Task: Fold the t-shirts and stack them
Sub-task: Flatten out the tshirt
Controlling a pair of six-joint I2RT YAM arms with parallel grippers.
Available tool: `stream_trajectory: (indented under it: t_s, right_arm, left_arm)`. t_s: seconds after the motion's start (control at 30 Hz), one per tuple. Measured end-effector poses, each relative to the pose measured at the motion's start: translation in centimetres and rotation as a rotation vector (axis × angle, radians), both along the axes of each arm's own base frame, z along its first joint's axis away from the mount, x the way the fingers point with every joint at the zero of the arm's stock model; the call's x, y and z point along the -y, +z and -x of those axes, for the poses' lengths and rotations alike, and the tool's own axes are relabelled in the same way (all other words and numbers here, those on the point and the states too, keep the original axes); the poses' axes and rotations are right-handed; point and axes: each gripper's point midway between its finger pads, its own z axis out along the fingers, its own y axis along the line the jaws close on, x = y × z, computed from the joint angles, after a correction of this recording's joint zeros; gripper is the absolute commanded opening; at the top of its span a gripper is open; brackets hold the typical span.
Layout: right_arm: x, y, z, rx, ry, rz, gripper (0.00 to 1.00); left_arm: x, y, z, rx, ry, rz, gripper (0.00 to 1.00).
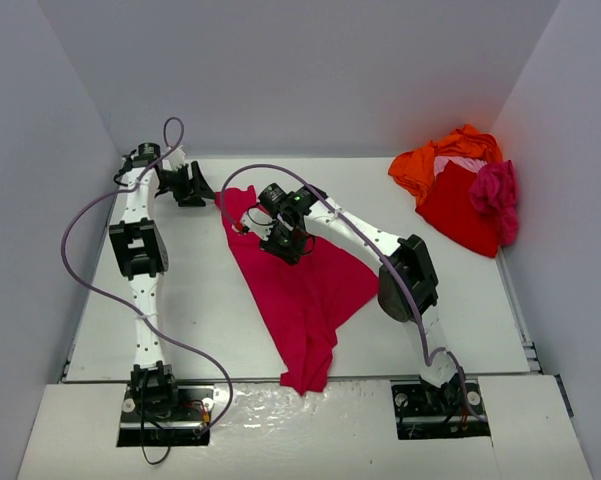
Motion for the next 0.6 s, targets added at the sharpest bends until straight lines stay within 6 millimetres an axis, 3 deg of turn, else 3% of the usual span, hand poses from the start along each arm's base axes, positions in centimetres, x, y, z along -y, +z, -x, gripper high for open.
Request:
stream_trajectory:
  t_s: [0.33, 0.6]
  right_arm:
    - [-0.2, -0.5, -0.2, -0.006, -0.003, 0.005, 0.23]
    - [-0.6, -2.1, -0.3, -0.028, -0.003, 0.027, 0.22]
  left_arm:
    - [5.3, 0.4, 1.8, -0.155, -0.052, 0.301, 0.54]
    - [6.6, 0.4, 1.6, -0.207, -0.044, 0.365, 0.53]
